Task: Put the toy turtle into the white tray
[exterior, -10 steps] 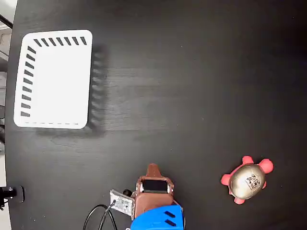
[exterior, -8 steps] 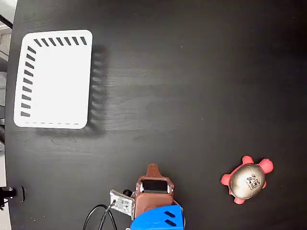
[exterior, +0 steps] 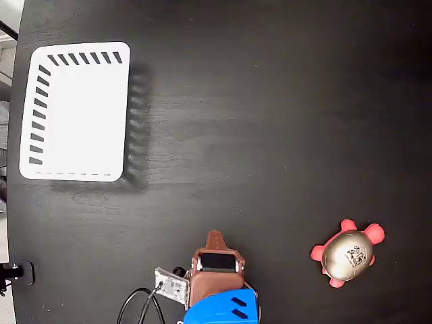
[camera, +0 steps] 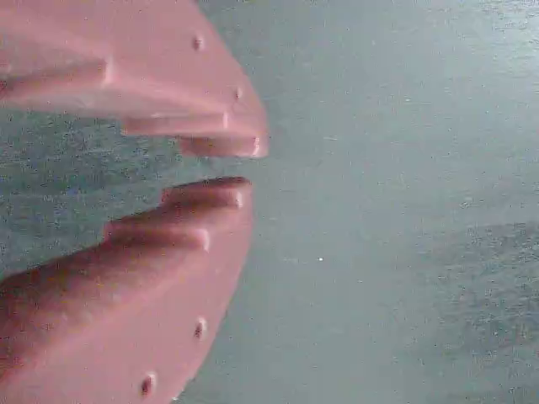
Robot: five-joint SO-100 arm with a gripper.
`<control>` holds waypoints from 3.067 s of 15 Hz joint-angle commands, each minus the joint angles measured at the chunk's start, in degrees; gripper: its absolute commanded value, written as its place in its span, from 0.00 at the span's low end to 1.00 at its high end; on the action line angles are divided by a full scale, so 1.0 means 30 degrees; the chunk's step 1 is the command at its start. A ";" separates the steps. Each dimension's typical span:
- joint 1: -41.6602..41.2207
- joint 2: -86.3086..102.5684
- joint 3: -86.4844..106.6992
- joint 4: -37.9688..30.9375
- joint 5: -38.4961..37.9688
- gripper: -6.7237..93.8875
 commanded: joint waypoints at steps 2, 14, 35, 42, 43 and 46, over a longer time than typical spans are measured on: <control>0.0000 0.1523 -0.0176 0.0176 0.0205 0.06; 0.3311 -0.6562 -0.3691 -0.2842 -0.2959 0.06; 1.8604 -2.3789 -2.0010 0.2842 -2.9736 0.07; 2.2793 -2.5635 -1.8076 -0.1201 -3.5977 0.50; 2.3145 -2.5869 -1.7754 -0.1699 -3.6533 0.50; 2.3789 -2.6016 -1.6318 -0.2813 -3.7764 0.50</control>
